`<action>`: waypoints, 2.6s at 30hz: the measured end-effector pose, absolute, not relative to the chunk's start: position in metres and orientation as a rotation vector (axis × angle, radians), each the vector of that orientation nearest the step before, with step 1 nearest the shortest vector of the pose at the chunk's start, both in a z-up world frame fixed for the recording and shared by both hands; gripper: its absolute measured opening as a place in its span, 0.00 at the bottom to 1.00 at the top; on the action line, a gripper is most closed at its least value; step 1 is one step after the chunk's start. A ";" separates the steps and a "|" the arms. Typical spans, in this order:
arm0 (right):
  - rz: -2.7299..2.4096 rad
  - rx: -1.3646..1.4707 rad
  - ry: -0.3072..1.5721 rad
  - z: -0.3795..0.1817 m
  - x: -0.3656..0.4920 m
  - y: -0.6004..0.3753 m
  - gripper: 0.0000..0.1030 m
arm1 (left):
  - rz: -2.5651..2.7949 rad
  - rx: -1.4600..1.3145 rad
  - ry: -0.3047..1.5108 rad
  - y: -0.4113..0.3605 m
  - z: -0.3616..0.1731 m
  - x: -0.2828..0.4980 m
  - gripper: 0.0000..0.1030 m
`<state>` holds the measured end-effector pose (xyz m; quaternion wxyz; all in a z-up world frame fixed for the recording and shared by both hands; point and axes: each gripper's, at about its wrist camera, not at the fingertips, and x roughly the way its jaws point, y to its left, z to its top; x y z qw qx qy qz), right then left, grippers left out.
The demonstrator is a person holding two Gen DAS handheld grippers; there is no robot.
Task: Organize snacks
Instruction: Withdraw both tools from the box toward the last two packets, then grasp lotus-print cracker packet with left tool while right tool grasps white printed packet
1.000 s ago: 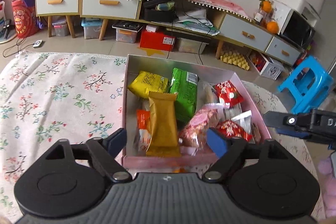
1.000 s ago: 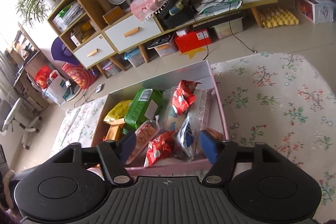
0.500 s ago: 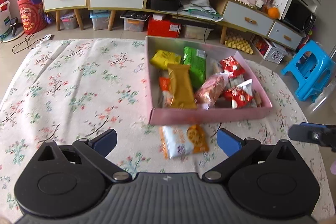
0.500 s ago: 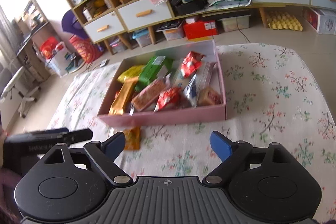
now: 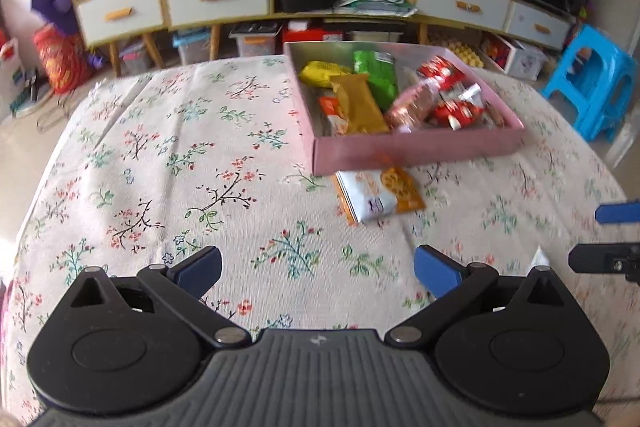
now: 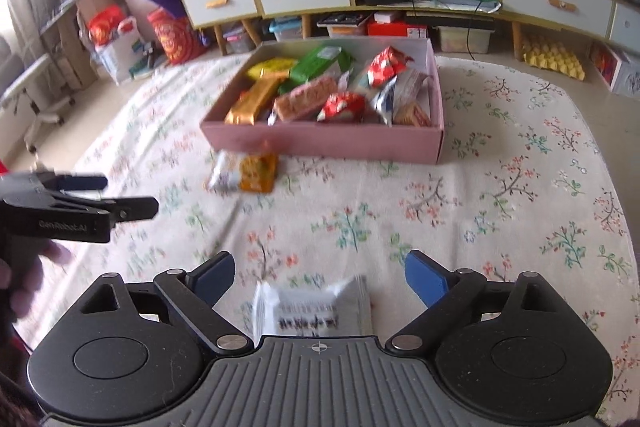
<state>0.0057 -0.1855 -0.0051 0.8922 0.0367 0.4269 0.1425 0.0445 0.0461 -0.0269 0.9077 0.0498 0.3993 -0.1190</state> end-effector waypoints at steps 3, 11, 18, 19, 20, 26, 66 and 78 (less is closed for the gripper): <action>0.323 0.029 0.881 -0.015 -0.007 -0.182 0.92 | -0.278 0.158 0.799 0.043 -0.034 0.033 1.00; 0.383 -0.085 0.884 -0.041 -0.035 -0.171 0.92 | -0.328 0.217 0.834 0.037 -0.059 0.019 1.00; 0.402 -0.218 0.876 -0.057 -0.041 -0.174 0.93 | -0.338 0.271 0.842 0.035 -0.075 0.016 1.00; 0.395 -0.240 0.880 -0.061 -0.040 -0.176 0.96 | -0.341 0.269 0.841 0.035 -0.075 0.016 1.00; 0.389 -0.254 0.875 -0.065 -0.040 -0.177 0.98 | -0.343 0.265 0.843 0.035 -0.074 0.017 1.00; 0.400 -0.203 0.861 -0.070 -0.032 -0.186 1.00 | -0.368 0.240 0.805 0.035 -0.077 0.021 1.00; 0.470 -0.173 0.796 -0.075 0.030 -0.171 1.00 | -0.307 0.177 0.781 -0.016 -0.080 0.098 1.00; 0.467 -0.193 0.800 -0.072 0.028 -0.168 0.92 | -0.230 0.141 0.787 -0.017 -0.076 0.096 0.89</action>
